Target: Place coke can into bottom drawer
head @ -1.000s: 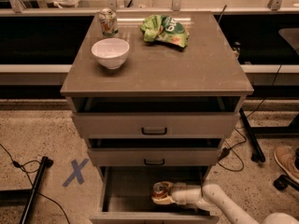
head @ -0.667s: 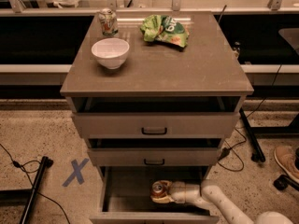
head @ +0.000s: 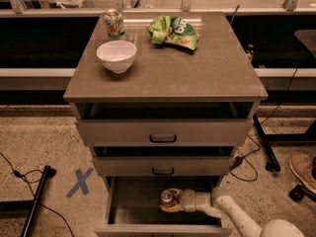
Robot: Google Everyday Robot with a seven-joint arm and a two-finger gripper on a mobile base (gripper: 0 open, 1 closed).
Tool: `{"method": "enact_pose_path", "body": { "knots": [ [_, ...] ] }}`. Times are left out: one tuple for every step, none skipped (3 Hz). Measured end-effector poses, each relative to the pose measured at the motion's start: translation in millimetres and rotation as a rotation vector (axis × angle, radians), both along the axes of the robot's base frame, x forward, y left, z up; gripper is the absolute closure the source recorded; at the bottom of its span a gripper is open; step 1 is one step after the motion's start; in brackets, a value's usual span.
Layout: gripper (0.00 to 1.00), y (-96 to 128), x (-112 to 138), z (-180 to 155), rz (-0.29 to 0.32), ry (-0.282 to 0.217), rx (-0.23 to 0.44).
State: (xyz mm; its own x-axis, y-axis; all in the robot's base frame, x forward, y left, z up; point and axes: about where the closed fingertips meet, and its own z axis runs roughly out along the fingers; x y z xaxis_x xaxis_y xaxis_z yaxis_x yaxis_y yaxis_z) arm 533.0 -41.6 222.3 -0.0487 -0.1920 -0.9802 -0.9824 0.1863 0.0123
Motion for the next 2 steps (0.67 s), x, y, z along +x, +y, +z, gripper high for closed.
{"method": "enact_pose_path", "body": {
  "knots": [
    [0.6,1.6,2.5,-3.1,0.0,-0.019,-0.042],
    [0.37,4.3,1.8,-3.6,0.003,-0.018,-0.041]
  ]
}}
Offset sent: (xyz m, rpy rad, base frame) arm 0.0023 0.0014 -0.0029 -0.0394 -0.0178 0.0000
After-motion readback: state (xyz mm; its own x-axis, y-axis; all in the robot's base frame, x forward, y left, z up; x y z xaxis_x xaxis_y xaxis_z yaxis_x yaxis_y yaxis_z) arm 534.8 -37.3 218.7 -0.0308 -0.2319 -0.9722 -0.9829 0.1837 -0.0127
